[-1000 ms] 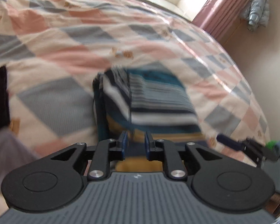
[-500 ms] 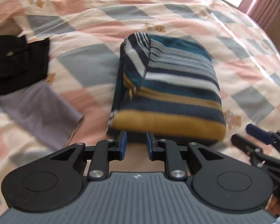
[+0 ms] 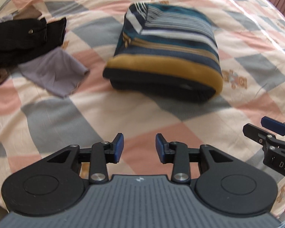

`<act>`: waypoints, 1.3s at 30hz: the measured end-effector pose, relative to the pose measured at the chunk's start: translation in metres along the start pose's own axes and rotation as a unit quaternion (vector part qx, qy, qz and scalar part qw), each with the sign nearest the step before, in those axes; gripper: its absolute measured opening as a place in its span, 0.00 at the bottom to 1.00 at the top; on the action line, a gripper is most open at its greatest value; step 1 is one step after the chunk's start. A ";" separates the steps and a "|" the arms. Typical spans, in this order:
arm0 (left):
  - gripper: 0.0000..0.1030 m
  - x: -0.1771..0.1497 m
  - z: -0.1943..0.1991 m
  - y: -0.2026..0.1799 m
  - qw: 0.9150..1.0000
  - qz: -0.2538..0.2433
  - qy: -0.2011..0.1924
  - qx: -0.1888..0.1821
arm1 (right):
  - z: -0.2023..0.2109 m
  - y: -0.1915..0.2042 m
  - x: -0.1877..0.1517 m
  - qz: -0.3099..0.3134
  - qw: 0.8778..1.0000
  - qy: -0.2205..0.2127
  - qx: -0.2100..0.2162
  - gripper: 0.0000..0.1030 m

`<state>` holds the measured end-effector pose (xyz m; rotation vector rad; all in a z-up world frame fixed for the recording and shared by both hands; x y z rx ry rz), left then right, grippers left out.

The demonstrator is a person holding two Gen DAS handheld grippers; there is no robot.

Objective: Fold clothes
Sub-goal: 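Release the folded sweater with the left tool and withdraw both tools, then grasp the folded striped sweater with both tools and lift it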

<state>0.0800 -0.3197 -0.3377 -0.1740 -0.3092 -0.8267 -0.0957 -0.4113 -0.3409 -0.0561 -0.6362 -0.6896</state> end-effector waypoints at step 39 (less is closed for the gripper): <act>0.84 0.125 -0.042 0.107 0.969 0.083 0.019 -0.231 | -0.040 -0.021 0.013 -0.219 0.974 0.010 0.051 0.77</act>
Point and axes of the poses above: each gripper's, at about its wrist camera, not at the fingertips, and z roughly against the way its jaws point, y to its left, x to its top, the point moved 6 cm from there along -z, roughly the way its jaws point, and after that the axes turned 10 degrees about z, right-handed, at the moved point
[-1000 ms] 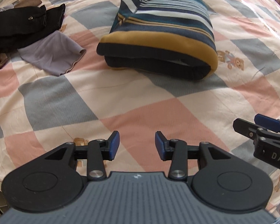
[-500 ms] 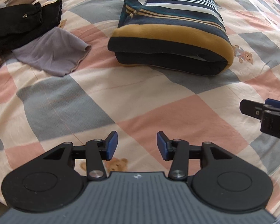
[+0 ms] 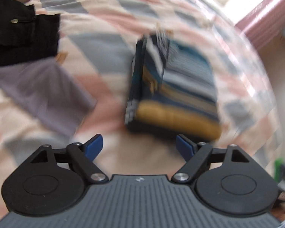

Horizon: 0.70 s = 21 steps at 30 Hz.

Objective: Fold clothes
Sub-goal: 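Grasp the folded striped sweater with both tools and lift it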

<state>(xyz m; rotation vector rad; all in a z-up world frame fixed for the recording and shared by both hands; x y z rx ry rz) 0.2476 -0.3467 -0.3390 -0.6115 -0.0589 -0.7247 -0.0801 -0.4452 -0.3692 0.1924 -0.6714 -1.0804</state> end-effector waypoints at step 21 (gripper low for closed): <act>0.93 0.075 -0.178 0.013 0.961 0.093 0.161 -0.204 | -0.115 -0.063 0.109 -0.160 0.973 -0.013 0.164 0.86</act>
Point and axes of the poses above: each gripper's, at about its wrist camera, not at the fingertips, and z roughly against the way its jaws point, y to its left, x to its top, the point moved 6 cm from there along -z, roughly the way its jaws point, and after that the axes turned 10 degrees about z, right-handed, at the moved point
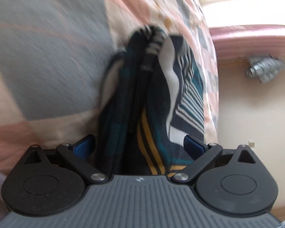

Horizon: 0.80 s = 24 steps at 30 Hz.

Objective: Fold clothes
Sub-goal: 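Grasp the folded striped sweater with both tools and lift it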

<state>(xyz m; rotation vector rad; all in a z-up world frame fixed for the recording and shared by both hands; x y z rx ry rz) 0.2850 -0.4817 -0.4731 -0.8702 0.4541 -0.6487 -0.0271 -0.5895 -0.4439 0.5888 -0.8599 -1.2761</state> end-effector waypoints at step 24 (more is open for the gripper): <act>0.42 -0.085 0.027 -0.067 0.995 -0.096 -0.005 0.020 | 0.070 0.030 -0.070 0.001 0.999 -0.035 0.007 0.48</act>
Point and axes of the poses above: each gripper's, at about its wrist camera, not at the fingertips, and z roughly against the way its jaws point, y to its left, x to its top, the point moved 6 cm from there along -z, roughly the way its jaws point, and after that the axes turned 10 degrees about z, right-handed, at the moved point
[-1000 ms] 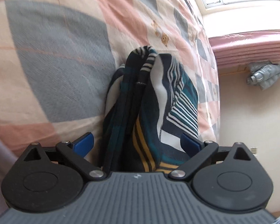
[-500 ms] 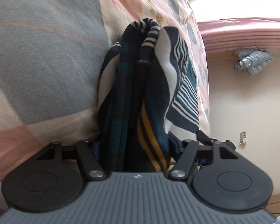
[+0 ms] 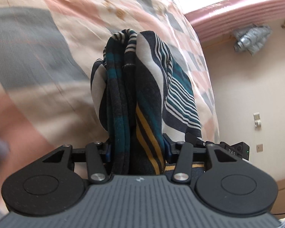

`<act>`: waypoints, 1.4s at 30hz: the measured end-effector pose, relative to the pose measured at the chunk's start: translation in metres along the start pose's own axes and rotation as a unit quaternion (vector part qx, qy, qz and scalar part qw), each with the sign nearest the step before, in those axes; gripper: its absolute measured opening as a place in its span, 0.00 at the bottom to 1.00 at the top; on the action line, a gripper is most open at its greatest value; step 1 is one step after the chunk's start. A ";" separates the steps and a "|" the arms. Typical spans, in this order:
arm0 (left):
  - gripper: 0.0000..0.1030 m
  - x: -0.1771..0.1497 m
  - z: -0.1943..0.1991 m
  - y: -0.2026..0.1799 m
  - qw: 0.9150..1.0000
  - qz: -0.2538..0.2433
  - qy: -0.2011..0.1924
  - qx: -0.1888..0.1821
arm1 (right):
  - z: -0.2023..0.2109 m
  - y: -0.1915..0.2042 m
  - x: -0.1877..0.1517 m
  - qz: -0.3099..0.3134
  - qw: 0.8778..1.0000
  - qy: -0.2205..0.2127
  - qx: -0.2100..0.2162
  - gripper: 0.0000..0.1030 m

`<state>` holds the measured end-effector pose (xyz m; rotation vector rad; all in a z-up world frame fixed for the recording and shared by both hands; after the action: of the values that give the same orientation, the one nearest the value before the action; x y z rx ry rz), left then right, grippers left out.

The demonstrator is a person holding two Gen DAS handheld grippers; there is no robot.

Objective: Fold clothes
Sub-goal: 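Grasp the folded striped sweater with both tools and lift it, then carry the lifted sweater with both tools toward the green towel stack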

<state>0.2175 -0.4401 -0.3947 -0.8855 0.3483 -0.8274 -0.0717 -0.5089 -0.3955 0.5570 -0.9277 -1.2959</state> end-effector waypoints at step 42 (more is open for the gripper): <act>0.43 -0.473 -0.426 -0.493 0.992 -0.092 0.028 -0.082 | 0.747 -0.368 0.108 0.025 0.995 -0.068 -0.066 0.49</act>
<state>-0.5796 -0.4887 -0.2872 -1.0604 0.3926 -1.0052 -0.8960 -0.5873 -0.2566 0.3444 -0.9545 -1.3501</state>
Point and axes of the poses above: each gripper's, at about its wrist camera, not at the fingertips, and z roughly against the way its jaws point, y to its left, x to its top, the point moved 6 cm from there along -z, roughly the way its jaws point, and after that the axes turned 10 degrees about z, right-handed, at the moved point
